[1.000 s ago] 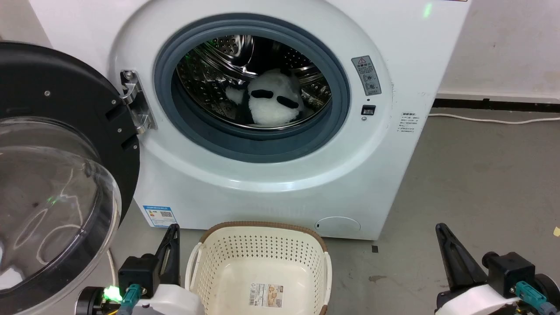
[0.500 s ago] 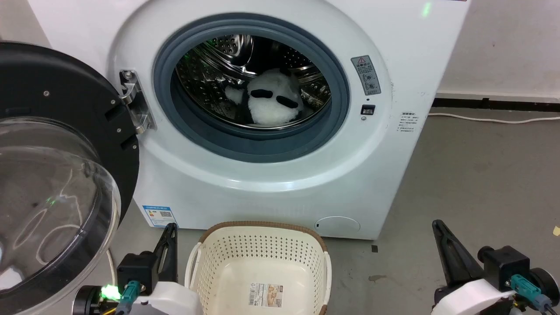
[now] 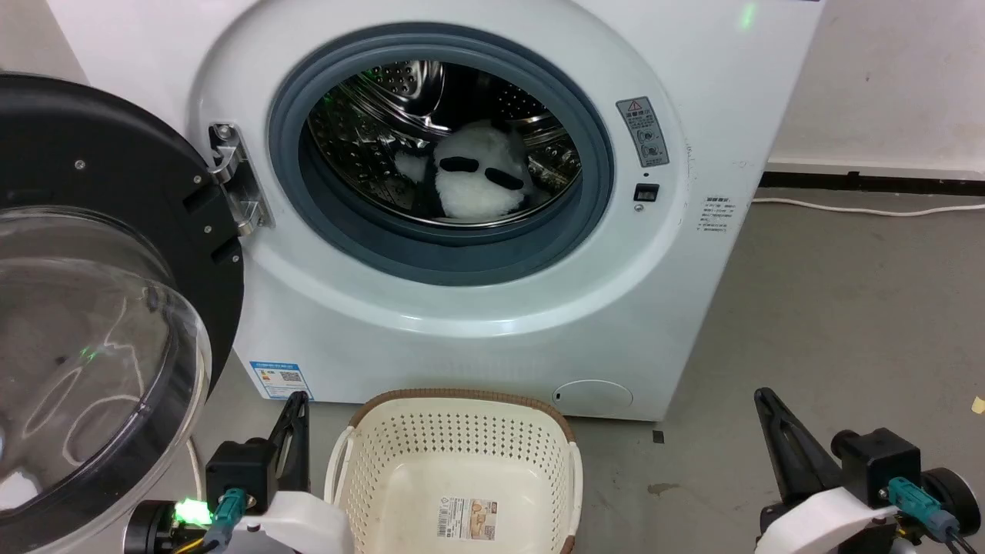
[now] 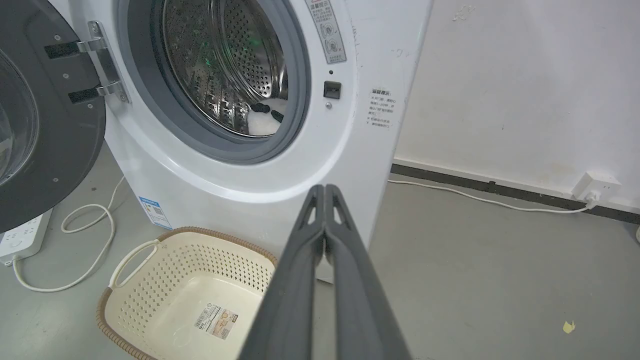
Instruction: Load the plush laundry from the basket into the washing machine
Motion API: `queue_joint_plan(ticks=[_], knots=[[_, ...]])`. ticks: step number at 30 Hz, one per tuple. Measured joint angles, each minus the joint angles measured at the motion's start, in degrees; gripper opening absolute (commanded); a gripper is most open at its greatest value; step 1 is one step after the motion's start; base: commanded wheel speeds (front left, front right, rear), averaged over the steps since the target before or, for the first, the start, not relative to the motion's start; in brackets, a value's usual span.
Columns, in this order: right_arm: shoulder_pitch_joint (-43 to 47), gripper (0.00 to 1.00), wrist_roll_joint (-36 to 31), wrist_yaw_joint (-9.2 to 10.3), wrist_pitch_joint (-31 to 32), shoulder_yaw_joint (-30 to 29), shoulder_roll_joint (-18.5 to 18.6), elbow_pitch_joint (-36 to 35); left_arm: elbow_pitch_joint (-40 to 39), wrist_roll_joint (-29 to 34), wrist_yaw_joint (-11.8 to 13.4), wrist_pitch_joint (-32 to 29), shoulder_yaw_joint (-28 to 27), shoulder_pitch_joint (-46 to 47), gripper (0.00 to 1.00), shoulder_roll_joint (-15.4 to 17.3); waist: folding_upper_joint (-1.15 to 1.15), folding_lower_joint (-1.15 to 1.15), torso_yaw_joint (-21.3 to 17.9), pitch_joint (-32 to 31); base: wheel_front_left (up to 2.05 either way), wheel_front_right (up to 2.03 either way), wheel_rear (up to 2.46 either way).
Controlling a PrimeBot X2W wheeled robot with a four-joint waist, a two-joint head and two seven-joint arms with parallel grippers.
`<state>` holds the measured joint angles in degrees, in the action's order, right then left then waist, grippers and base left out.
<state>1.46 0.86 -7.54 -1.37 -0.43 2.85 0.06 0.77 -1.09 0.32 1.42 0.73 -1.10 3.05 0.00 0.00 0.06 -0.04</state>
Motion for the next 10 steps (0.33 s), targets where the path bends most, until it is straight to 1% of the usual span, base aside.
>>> queue_joint_plan(ticks=[10], knots=[[-0.8, 0.0, -0.4, 0.0, 1.2, 0.3, 0.0, 0.0, -0.4, 0.6, -0.1, -1.3, -0.5, 0.2, 0.0, -0.1, 0.0, 0.0, -0.1, 0.0, 0.0, 0.0, 0.0]])
